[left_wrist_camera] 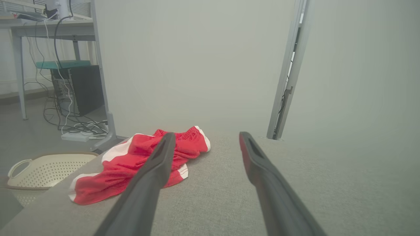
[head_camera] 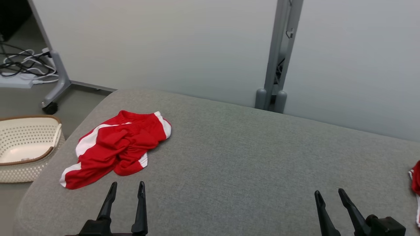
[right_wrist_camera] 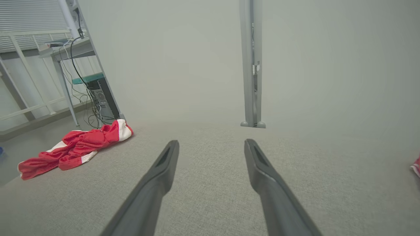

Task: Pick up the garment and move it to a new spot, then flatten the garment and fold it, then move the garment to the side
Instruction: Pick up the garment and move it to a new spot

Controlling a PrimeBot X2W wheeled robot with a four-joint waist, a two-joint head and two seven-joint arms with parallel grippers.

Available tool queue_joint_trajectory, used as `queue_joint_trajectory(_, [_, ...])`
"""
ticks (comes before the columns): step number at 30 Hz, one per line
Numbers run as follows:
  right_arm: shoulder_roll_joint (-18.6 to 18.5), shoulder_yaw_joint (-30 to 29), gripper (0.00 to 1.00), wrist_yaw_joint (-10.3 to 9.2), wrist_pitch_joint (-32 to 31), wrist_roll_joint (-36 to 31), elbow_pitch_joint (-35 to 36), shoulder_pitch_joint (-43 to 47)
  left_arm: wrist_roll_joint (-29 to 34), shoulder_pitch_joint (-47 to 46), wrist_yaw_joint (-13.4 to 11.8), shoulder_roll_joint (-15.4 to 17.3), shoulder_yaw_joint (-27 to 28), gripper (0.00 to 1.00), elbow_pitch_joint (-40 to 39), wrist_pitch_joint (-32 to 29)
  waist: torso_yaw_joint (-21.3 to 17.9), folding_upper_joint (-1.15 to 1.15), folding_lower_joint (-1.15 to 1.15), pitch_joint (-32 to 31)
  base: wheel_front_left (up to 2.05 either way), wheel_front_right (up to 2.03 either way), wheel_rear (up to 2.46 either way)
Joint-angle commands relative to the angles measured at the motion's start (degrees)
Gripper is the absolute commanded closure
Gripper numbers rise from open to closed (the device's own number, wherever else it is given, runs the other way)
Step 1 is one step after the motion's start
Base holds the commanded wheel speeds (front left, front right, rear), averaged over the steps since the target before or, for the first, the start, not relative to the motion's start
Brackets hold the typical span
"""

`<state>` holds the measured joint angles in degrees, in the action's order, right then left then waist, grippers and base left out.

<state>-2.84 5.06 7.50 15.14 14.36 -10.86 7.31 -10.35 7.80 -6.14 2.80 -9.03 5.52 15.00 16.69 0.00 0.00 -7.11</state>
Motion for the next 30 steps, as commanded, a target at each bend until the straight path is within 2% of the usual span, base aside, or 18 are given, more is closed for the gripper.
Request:
queue_joint_trajectory(1, [-0.2, 0.3, 0.00, -0.02, 0.0, 0.6, 0.2, -0.9, 0.4, -0.9, -0.1, 0.2, 0.5, 0.00, -0.5, 0.2, 3.2, 0.00, 0.00, 0.9, 0.00, 0.00, 0.00])
queue_joint_trajectory(6, [-0.2, 0.9, 0.00, -0.02, 0.0, 0.7, 0.4, -1.8, 0.6, -1.2, -0.2, 0.2, 0.8, 0.00, -0.8, 0.2, 6.5, 0.00, 0.00, 1.6, 0.00, 0.00, 0.00])
queue_joint_trajectory(12, [-0.2, 1.0, 0.00, -0.02, 0.0, 0.6, 0.3, -1.8, 0.4, -1.3, -0.6, 0.2, 0.8, 0.00, -1.5, 0.2, 8.7, 0.00, 0.00, 2.1, 0.00, 0.00, 0.00])
queue_joint_trajectory(21, [-0.2, 1.5, 0.00, -0.02, 0.0, 0.1, -0.2, -2.9, -0.1, -1.3, -1.5, 0.2, 0.8, 0.00, -2.1, 0.2, 9.5, 0.00, 0.00, 3.0, 0.00, 0.00, 0.00])
queue_joint_trajectory(30, [-0.2, 0.3, 0.00, -0.02, 0.0, -1.2, -0.6, -2.0, -1.7, -4.8, -1.1, 0.2, -0.3, 0.00, 0.5, 0.2, 9.5, 0.00, 0.00, 5.2, 0.00, 0.00, 0.00])
